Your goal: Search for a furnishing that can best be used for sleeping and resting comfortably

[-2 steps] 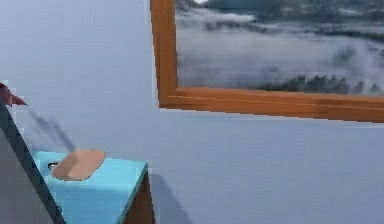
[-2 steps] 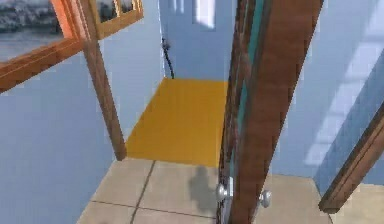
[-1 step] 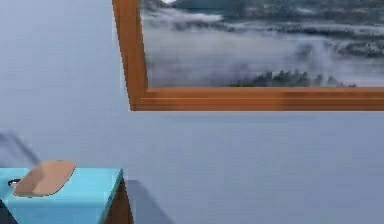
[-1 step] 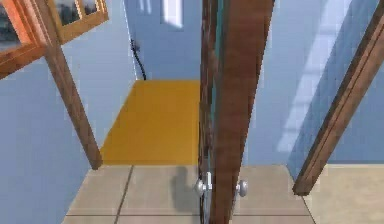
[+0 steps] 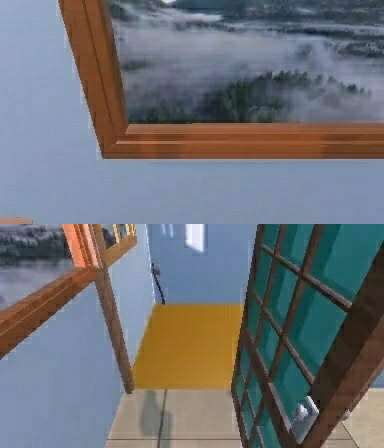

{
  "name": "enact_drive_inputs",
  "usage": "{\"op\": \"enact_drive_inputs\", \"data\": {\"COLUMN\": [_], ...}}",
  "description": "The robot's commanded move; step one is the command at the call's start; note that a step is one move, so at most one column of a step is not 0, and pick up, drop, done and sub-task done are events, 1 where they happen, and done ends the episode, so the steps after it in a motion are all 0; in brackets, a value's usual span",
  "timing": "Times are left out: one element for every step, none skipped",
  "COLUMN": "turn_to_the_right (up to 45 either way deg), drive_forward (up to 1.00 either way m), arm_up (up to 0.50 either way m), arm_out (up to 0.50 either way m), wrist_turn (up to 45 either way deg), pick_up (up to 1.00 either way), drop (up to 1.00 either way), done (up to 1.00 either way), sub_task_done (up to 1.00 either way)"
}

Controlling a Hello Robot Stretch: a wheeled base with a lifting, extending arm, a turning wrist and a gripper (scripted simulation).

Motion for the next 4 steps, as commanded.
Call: {"op": "enact_drive_inputs", "data": {"turn_to_the_right": [45.0,45.0,3.0,-9.0], "drive_forward": [0.0,0.0,0.0,0.0], "arm_up": [0.0,0.0,0.0,0.0], "arm_out": [0.0,0.0,0.0,0.0], "wrist_turn": [0.0,0.0,0.0,0.0], "pick_up": [0.0,0.0,0.0,0.0], "drop": [0.0,0.0,0.0,0.0], "done": [0.0,0.0,0.0,0.0], "sub_task_done": [0.0,0.0,0.0,0.0]}}
